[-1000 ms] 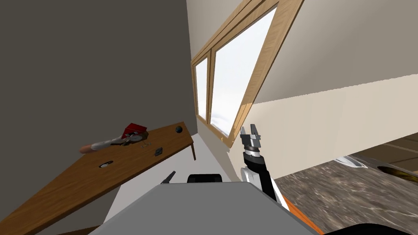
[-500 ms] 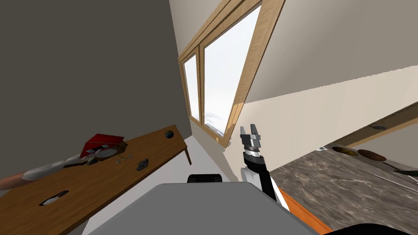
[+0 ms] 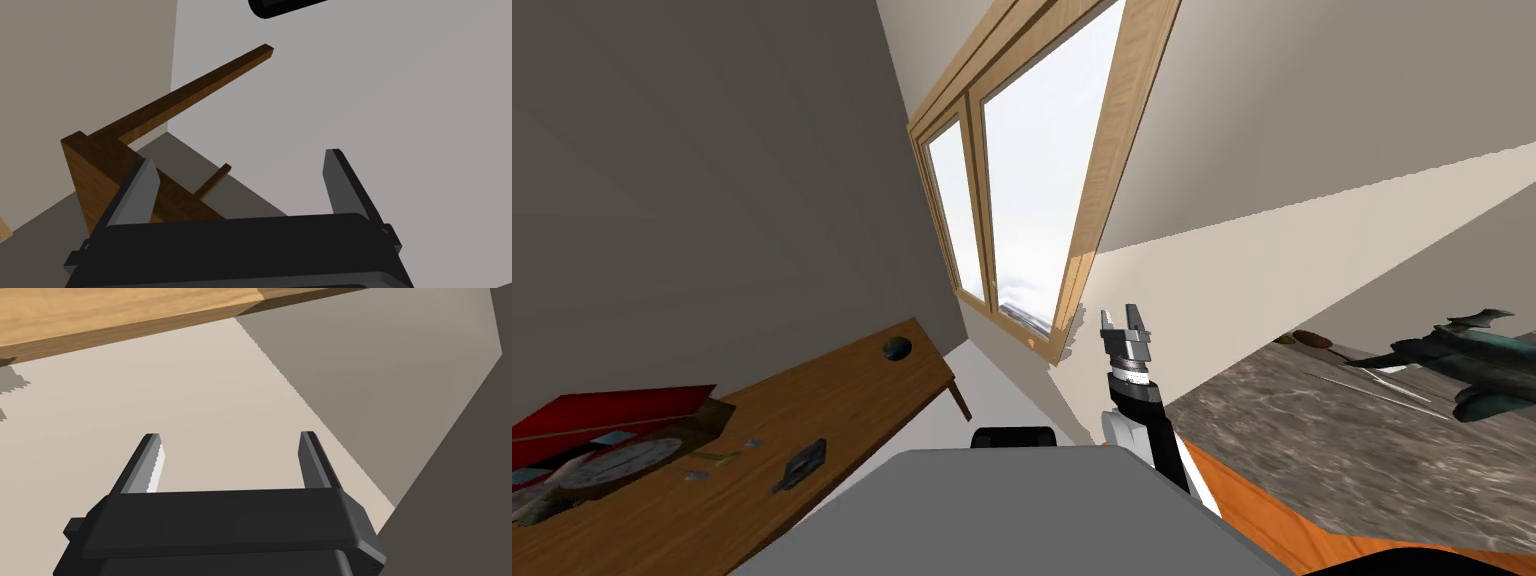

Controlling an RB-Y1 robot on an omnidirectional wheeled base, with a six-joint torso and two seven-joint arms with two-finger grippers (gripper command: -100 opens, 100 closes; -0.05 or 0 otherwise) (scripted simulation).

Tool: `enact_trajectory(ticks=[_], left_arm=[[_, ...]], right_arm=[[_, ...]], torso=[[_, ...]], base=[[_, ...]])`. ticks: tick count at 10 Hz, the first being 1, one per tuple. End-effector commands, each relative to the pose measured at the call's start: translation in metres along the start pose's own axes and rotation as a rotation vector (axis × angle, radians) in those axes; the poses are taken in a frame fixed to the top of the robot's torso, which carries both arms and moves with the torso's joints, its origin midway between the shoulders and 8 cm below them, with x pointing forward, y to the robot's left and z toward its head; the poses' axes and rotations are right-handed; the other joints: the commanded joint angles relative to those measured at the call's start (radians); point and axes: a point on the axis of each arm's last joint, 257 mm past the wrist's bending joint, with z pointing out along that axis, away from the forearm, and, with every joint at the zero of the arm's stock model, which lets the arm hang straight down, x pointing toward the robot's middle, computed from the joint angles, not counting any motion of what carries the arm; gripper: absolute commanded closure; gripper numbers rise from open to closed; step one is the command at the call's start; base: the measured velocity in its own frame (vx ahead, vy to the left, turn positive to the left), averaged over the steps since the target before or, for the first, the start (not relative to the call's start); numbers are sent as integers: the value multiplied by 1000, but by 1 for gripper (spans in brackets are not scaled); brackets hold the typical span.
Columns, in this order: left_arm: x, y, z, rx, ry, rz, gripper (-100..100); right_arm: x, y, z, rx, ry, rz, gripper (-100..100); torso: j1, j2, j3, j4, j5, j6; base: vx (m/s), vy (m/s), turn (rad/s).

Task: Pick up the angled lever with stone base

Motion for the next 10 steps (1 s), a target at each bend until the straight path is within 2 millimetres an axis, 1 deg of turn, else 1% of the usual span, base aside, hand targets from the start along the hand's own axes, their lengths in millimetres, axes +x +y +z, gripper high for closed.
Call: enact_trajectory(ticks=[1, 2, 3, 5, 6, 8, 10], left_arm=[[-3, 21, -7, -42, -4, -8, -100], [-5, 41, -17, -87, 0, -20, -100], [-7, 46, -19, -98, -6, -19, -100], [-18, 93, -46, -205, -16, -38, -100], [-18, 93, -46, -205, -16, -38, -100], [-31, 132, -75, -303, -33, -52, -100], [-49, 163, -104, -387, -57, -57, -100]], right_arm=[[0, 0, 0, 0, 0, 0, 0], [0, 0, 0, 0, 0, 0, 0], [0, 0, 0, 0, 0, 0, 0], [0, 0, 0, 0, 0, 0, 0], [0, 0, 0, 0, 0, 0, 0], [0, 0, 0, 0, 0, 0, 0], [0, 0, 0, 0, 0, 0, 0]], torso=[[0, 0, 0, 0, 0, 0], [-1, 1, 0, 0, 0, -1], [-1, 1, 1, 0, 0, -1], [0, 2, 1, 1, 0, -1], [2, 1, 1, 0, 0, 0], [0, 1, 0, 0, 0, -1], [6, -1, -1, 0, 1, 0]], base=[[89, 34, -155], [78, 36, -198], [55, 37, -131], [82, 69, -298], [81, 74, -128], [99, 67, -255], [122, 174, -312]])
